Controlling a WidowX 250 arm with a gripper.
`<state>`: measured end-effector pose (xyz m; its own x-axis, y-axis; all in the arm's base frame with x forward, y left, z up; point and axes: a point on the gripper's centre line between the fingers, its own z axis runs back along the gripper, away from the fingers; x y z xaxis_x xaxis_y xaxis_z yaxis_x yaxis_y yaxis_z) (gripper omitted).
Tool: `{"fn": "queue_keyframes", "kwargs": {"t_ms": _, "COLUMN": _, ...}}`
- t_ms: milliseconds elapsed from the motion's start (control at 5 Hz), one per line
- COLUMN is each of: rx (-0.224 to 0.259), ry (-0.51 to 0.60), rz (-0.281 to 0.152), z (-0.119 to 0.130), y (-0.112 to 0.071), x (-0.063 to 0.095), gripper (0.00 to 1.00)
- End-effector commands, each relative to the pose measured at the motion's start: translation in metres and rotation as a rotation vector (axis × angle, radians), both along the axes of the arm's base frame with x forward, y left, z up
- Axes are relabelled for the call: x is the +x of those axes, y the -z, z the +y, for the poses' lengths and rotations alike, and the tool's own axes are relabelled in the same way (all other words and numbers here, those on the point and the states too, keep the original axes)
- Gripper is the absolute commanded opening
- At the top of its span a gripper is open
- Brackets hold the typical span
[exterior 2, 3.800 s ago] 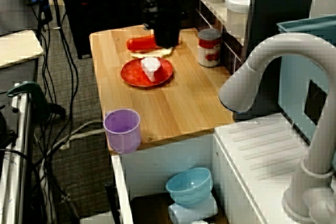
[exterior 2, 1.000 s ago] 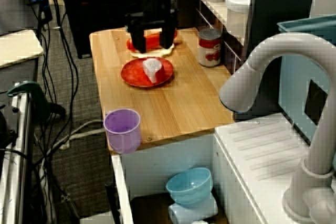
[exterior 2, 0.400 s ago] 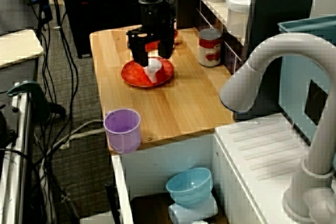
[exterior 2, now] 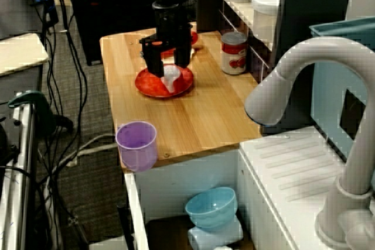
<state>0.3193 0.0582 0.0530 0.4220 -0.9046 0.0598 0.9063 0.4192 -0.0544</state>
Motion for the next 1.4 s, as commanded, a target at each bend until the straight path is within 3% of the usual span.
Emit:
{"fn": "queue_keyframes", "kwargs": {"t_ms": 0, "rx": 0.005, "ry": -0.014, "rz": -0.084, "z": 0.008, "y": -0.010, "x": -0.007, "gripper": 1.00}}
{"fn": "queue_keyframes", "kwargs": {"t_ms": 200, "rx": 0.005, "ry": -0.068, "rz": -0.072, "z": 0.011, "y": 0.006, "x": -0.005, "gripper": 1.00}}
{"fn": "queue_keyframes", "kwargs": {"t_ms": 400, "rx": 0.025, "ry": -0.079, "rz": -0.087, "z": 0.009, "y": 0.016, "x": -0.004, "gripper": 0.00}}
{"fn": "queue_keyframes", "kwargs": {"t_ms": 800, "rx": 0.019, "ry": -0.116, "rz": -0.091, "z": 0.016, "y": 0.012, "x": -0.004, "gripper": 0.00}}
{"fn": "queue_keyframes", "kwargs": {"t_ms": 1000, "rx": -0.004, "ry": -0.093, "rz": -0.069, "z": 0.012, "y": -0.002, "x": -0.001, "gripper": 0.00}}
{"fn": "queue_keyframes", "kwargs": {"t_ms": 1200, "rx": -0.047, "ry": -0.021, "rz": -0.036, "z": -0.009, "y": -0.028, "x": 0.001, "gripper": 0.00}}
